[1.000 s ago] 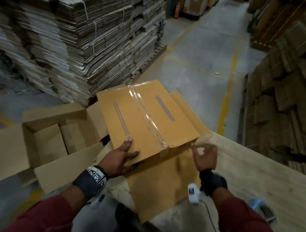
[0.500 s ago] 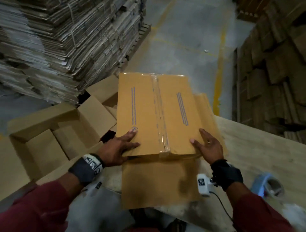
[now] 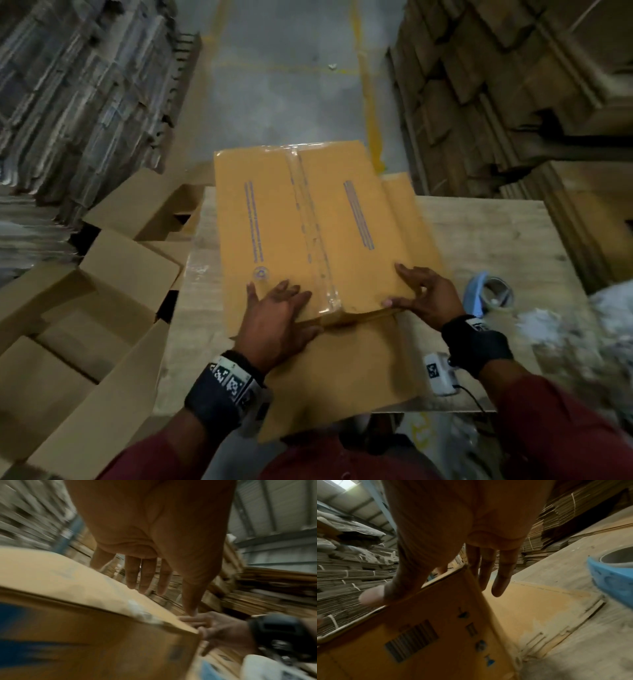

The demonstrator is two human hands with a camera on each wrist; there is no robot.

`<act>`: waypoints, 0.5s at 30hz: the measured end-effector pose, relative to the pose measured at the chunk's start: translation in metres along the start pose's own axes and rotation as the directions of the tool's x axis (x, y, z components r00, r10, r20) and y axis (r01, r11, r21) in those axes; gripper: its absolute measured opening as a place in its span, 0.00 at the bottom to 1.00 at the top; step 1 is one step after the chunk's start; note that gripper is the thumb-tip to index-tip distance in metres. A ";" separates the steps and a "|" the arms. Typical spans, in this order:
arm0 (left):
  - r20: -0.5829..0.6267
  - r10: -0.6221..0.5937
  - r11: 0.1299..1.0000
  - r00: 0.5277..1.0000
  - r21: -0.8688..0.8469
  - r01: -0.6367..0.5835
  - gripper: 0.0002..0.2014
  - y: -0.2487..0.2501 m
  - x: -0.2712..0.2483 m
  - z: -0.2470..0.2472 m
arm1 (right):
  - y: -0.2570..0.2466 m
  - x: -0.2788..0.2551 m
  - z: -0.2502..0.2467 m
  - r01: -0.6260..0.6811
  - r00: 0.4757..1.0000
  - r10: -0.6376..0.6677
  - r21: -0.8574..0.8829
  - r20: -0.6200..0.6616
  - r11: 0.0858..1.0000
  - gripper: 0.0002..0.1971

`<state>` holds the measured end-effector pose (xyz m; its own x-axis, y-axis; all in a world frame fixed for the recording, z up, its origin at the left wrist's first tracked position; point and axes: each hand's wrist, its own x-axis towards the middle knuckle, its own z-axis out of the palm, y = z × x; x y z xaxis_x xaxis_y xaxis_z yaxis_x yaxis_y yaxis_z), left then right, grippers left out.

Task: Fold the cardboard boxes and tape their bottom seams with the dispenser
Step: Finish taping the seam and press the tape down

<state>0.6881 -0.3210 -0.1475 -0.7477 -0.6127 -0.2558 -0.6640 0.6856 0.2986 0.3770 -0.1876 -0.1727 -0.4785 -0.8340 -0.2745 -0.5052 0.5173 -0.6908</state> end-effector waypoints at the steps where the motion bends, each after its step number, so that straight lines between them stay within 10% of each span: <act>1: -0.027 0.058 0.998 0.998 -0.035 -0.058 0.36 0.021 0.004 0.002 | 0.003 -0.002 -0.006 0.030 0.999 -0.030 -0.013 0.030 0.999 0.49; 6: -0.015 0.085 0.996 0.996 -0.027 -0.086 0.37 0.111 0.040 0.032 | 0.073 -0.011 -0.061 0.058 0.993 -0.049 -0.080 0.111 0.995 0.46; 10: -0.060 0.048 0.999 0.997 0.018 -0.047 0.43 0.146 0.075 0.060 | 0.153 0.021 -0.123 0.156 0.984 -0.113 -0.360 0.136 0.920 0.13; 15: -0.086 -0.005 0.989 0.996 0.149 0.018 0.31 0.159 0.091 0.079 | 0.199 0.069 -0.159 0.275 0.911 0.057 -0.703 0.409 0.656 0.29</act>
<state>0.5136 -0.2371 -0.1958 -0.7408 -0.6478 -0.1774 -0.6711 0.7253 0.1538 0.1290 -0.1119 -0.2234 -0.1711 -0.8089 -0.5624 -0.9678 0.2449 -0.0578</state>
